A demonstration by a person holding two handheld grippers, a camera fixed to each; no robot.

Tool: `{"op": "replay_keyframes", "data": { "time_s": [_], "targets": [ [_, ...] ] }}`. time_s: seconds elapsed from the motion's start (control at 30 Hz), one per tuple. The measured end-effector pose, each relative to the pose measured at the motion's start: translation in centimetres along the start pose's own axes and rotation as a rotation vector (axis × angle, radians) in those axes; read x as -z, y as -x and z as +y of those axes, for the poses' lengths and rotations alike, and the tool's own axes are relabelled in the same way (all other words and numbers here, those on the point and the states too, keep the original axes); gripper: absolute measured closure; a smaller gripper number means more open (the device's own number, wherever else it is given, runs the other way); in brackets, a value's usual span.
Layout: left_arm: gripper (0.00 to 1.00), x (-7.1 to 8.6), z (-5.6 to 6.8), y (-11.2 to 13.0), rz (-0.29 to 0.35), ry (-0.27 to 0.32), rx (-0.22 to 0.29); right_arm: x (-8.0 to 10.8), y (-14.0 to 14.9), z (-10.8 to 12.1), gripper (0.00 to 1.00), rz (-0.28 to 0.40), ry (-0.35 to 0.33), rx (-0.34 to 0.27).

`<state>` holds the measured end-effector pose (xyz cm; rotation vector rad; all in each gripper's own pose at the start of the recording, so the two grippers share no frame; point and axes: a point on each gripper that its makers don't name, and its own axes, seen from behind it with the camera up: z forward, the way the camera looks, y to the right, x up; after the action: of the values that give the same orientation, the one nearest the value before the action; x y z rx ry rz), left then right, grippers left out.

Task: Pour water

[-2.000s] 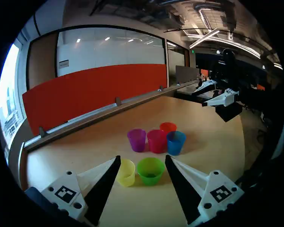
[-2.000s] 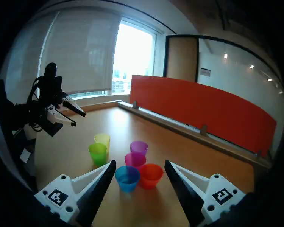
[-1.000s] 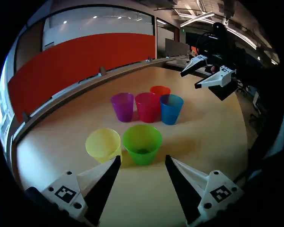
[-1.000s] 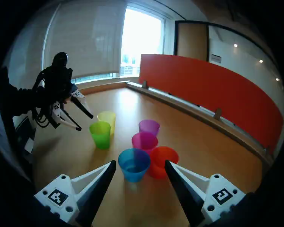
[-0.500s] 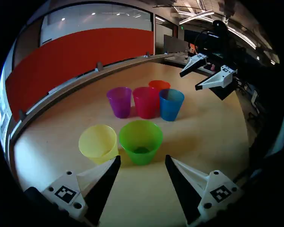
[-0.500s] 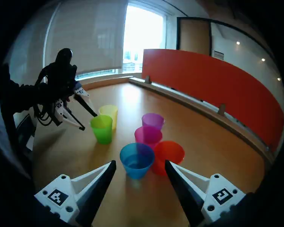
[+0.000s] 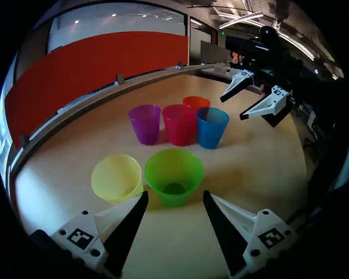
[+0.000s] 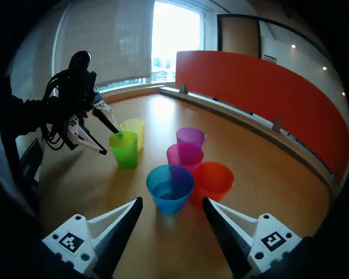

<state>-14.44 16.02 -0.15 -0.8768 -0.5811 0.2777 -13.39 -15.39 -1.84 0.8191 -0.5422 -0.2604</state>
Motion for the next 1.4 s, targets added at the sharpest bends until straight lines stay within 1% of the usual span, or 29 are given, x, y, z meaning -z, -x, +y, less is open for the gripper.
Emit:
{"op": "replay_keyframes", "data": {
  "time_s": [0.1, 0.2, 0.3, 0.4, 0.5, 0.8, 0.9, 1.1, 1.4],
  "targets": [
    [0.14, 0.0, 0.4, -0.1, -0.004, 0.014, 0.002, -0.4, 0.4, 0.1, 0.01, -0.009, -0.001, -0.004],
    [0.13, -0.2, 0.2, -0.2, -0.006, 0.007, 0.002, -0.7, 0.7, 0.1, 0.01, -0.017, -0.004, -0.008],
    [0.13, -0.7, -0.3, -0.2, -0.008, -0.002, 0.003, -1.1, 1.0, 0.1, 0.01, -0.023, -0.006, -0.011],
    [0.13, -1.0, -0.2, 0.0, -0.015, 0.002, 0.004, -1.5, 1.3, 0.2, 0.01, -0.029, -0.007, -0.013],
    [0.13, -1.0, 0.1, -0.1, -0.020, 0.013, 0.003, -2.0, 1.4, 0.4, 0.01, -0.036, -0.004, -0.013],
    [0.14, -2.0, -0.5, -0.2, -0.023, 0.012, 0.006, -3.3, 1.9, 0.3, 0.01, -0.056, -0.018, -0.006],
    [0.14, -2.0, -0.1, -0.3, -0.029, 0.027, 0.006, -3.7, 2.1, 0.4, 0.01, -0.065, -0.018, -0.011],
    [0.14, -2.4, -0.1, -0.3, -0.031, 0.025, 0.006, -4.5, 2.2, 0.3, 0.00, -0.077, -0.023, -0.016],
    [0.14, -3.2, -0.5, -0.4, -0.034, 0.018, 0.005, -5.7, 1.9, 0.1, 0.01, -0.079, -0.031, -0.007]
  ]
}}
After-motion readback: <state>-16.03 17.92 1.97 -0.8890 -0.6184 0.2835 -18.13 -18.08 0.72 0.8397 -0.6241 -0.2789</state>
